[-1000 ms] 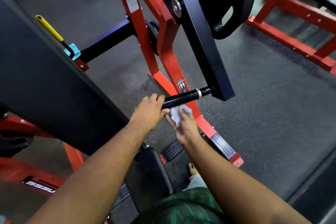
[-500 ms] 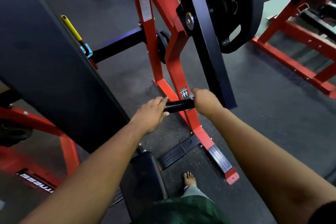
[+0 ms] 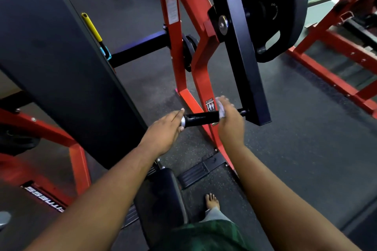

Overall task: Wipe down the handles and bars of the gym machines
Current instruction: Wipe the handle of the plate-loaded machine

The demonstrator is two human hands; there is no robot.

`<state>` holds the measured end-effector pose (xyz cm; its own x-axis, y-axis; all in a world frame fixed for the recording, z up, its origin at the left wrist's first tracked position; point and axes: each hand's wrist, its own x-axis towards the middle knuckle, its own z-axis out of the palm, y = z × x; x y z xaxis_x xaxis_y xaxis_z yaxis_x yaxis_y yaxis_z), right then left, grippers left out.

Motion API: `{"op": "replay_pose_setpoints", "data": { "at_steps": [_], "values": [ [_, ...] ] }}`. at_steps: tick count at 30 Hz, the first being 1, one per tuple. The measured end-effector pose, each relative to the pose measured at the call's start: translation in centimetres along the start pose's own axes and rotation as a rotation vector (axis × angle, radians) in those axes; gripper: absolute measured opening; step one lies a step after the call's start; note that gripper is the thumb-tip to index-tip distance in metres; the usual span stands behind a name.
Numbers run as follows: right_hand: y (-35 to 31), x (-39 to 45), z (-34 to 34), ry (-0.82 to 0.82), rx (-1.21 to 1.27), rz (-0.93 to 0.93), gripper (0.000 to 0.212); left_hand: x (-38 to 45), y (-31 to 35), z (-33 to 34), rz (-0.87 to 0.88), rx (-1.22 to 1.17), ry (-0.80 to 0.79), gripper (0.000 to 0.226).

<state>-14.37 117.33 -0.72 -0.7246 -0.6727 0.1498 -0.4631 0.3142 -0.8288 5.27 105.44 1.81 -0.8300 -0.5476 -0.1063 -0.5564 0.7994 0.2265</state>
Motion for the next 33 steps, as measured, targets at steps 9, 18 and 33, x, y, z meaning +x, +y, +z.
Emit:
{"op": "replay_pose_setpoints", "data": {
  "at_steps": [9, 18, 33],
  "values": [
    [-2.3, -6.1, 5.3, -0.225, 0.041, -0.165, 0.049, -0.3, 0.7, -0.1, -0.048, -0.016, -0.001, 0.061],
    [0.0, -1.7, 0.2, 0.109, 0.153, 0.121, 0.031, -0.4, 0.4, 0.2, -0.024, -0.045, 0.009, 0.061],
    [1.0, -6.3, 0.4, 0.107, 0.369, 0.022, 0.033, -0.7, -1.1, 0.0, 0.008, -0.014, -0.010, 0.067]
  ]
}}
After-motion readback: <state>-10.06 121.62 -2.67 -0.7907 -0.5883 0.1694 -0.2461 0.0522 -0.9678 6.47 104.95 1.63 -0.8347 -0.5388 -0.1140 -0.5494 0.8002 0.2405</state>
